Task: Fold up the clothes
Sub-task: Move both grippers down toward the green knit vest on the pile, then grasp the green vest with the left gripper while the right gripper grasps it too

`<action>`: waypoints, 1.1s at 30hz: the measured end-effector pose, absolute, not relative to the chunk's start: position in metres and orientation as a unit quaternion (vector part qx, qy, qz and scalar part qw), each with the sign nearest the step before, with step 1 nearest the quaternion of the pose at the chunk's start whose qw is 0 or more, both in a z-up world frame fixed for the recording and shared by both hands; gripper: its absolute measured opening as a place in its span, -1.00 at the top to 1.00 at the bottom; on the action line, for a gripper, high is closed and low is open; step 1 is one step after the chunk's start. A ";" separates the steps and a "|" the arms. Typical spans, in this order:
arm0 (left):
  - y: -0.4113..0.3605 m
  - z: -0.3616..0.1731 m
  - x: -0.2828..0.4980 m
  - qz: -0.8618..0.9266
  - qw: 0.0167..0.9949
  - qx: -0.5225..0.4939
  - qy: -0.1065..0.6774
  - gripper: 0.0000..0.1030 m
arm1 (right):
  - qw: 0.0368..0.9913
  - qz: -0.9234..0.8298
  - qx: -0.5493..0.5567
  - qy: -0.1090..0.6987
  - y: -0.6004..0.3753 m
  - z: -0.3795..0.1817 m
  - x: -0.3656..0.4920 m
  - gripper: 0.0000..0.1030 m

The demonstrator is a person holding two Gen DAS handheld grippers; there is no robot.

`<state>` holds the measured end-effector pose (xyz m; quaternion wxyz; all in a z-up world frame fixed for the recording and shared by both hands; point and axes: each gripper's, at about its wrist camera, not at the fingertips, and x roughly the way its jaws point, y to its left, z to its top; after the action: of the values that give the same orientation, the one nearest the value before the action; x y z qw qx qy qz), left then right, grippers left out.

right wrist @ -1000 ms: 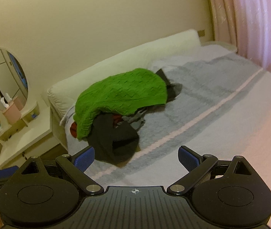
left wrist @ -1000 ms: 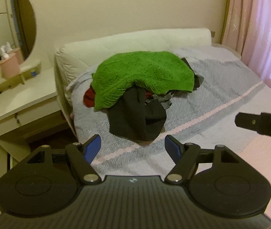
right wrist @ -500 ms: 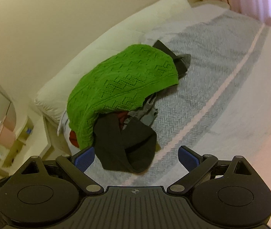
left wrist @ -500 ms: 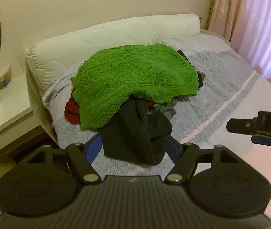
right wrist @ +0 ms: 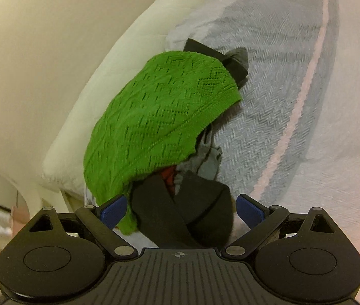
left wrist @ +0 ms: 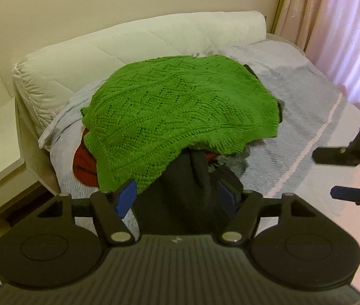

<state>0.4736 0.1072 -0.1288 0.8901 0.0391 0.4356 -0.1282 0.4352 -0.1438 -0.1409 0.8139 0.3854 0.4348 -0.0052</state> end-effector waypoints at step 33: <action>0.079 -0.231 0.599 -0.186 0.873 0.144 0.427 0.37 | 0.638 -0.003 0.688 0.345 -0.169 -0.310 0.573 -0.59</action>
<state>0.5991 0.0792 -0.2312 0.8730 0.1444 0.4270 -0.1864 0.5728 -0.1694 -0.3100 0.6380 0.6885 0.3449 -0.0031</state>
